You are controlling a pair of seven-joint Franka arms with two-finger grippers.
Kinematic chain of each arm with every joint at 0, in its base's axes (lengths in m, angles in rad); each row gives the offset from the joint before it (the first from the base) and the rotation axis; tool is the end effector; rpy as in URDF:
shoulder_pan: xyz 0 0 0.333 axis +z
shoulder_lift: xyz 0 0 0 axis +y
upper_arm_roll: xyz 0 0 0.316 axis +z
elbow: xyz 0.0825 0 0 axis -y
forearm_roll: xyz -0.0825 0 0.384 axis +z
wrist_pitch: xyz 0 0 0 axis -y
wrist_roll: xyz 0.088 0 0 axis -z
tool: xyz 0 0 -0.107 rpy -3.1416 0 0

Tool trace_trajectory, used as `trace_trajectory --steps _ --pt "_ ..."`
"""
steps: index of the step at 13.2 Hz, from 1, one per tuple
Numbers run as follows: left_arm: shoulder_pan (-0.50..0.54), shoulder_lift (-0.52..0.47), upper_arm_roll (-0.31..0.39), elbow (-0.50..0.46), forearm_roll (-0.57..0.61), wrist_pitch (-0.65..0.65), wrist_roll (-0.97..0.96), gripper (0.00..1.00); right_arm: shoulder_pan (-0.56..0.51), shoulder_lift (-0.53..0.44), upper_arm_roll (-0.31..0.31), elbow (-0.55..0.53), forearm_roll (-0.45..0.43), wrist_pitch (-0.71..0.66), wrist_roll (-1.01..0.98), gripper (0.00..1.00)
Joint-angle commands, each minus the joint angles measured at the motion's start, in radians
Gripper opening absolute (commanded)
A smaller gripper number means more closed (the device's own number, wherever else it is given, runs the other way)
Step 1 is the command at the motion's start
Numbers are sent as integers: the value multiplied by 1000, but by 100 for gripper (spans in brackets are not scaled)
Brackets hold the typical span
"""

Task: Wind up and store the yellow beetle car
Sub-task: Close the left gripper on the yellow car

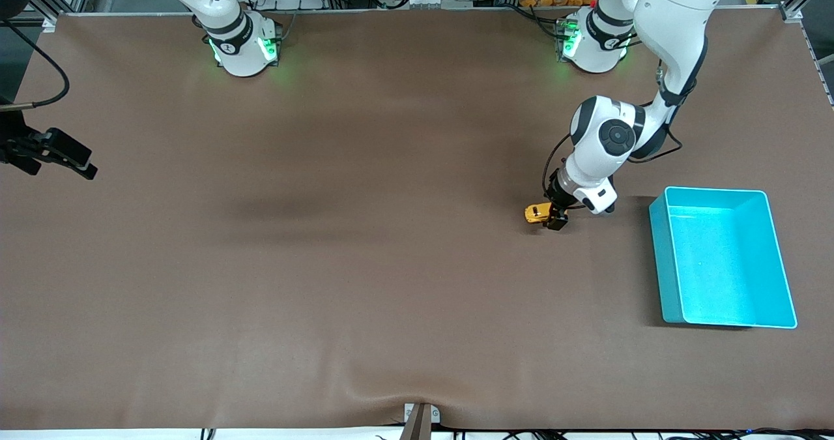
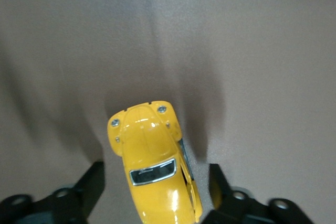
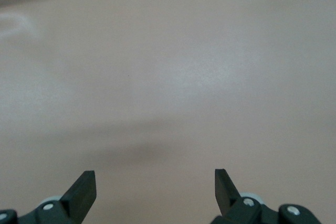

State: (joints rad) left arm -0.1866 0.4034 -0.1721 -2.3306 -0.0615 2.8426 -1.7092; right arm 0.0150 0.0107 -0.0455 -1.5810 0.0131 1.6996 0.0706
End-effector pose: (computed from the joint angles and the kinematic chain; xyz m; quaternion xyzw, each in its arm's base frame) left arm 0.4941 -0.1853 0.1775 0.7546 0.6523 -0.0090 0.0708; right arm 0.5703 -0.0160 0.6257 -0.9972 0.0509 -0.0538 0.0074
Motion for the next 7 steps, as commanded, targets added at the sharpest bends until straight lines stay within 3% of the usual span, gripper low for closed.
trace_trajectory --steps 1,4,7 --pt "1 8 3 17 28 9 -12 0 0 8 -4 32 -2 -56 12 100" --pt "1 -6 3 28 40 8 5 0 -12 8 -8 32 -1 -104 15 100" --pt "30 -29 23 86 173 -50 17 0 -12 3 -8 32 -1 -112 14 100"
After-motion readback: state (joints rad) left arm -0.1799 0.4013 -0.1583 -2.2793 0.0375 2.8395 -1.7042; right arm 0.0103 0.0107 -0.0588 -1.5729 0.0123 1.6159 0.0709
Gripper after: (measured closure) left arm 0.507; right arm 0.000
